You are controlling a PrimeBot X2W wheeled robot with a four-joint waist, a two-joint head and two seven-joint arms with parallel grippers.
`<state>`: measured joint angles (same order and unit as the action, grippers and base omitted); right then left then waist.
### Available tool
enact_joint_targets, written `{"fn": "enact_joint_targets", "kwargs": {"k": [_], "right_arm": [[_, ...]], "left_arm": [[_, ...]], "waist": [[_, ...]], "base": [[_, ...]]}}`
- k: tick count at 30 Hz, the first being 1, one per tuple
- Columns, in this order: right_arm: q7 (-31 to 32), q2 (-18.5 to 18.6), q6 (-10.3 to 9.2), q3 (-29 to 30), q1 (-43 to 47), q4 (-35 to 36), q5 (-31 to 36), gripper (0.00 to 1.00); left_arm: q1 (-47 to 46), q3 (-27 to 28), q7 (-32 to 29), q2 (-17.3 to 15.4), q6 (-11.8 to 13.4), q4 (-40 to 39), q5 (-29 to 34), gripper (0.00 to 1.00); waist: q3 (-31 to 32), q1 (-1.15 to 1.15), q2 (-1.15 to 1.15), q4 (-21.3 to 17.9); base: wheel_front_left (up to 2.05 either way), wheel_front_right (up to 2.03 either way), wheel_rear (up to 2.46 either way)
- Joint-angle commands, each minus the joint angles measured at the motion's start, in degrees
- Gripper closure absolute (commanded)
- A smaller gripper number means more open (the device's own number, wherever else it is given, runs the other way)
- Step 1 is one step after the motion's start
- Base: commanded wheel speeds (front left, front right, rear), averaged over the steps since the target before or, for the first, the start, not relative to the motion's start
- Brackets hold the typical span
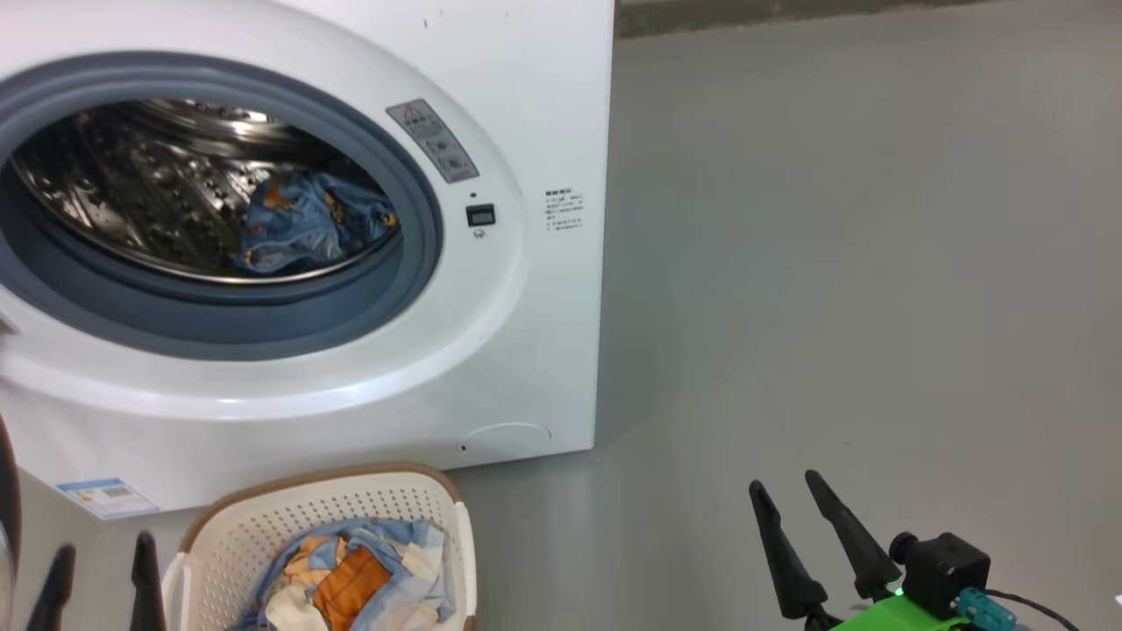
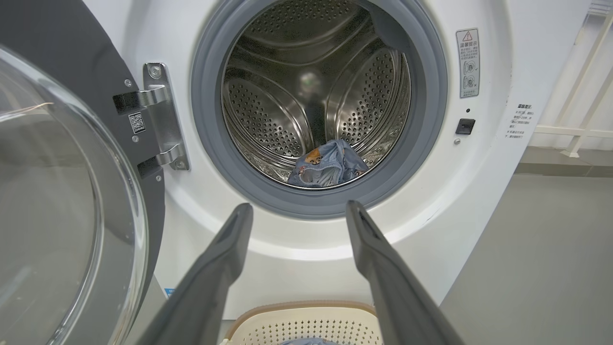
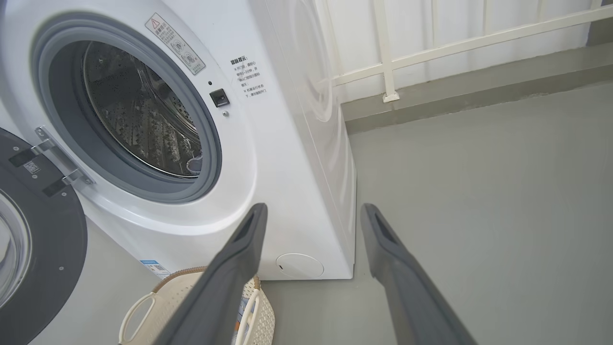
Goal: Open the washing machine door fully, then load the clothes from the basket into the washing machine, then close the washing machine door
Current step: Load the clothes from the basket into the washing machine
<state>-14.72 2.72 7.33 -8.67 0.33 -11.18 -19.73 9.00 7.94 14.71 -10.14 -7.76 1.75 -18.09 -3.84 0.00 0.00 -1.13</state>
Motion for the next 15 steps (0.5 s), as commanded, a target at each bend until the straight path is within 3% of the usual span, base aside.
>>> {"fn": "enact_joint_targets", "kwargs": {"k": [1,15], "right_arm": [[-0.3,0.2,0.16,-1.3,0.4,1.0,1.9,0.00],[-0.3,0.2,0.16,-0.8,1.7,1.6,3.3,0.00]], "left_arm": [[0.1,3.2,0.3,-0.1,0.3,-1.5,1.2,0.00],[5.1,4.6,0.3,2.2,0.3,-0.8,3.5,0.00]], "waist": [[1.4,0.00,0.00,-0.1],[2.2,0.00,0.00,0.1]], "base": [[0.00,0.00,0.00],[0.00,0.00,0.00]]}}
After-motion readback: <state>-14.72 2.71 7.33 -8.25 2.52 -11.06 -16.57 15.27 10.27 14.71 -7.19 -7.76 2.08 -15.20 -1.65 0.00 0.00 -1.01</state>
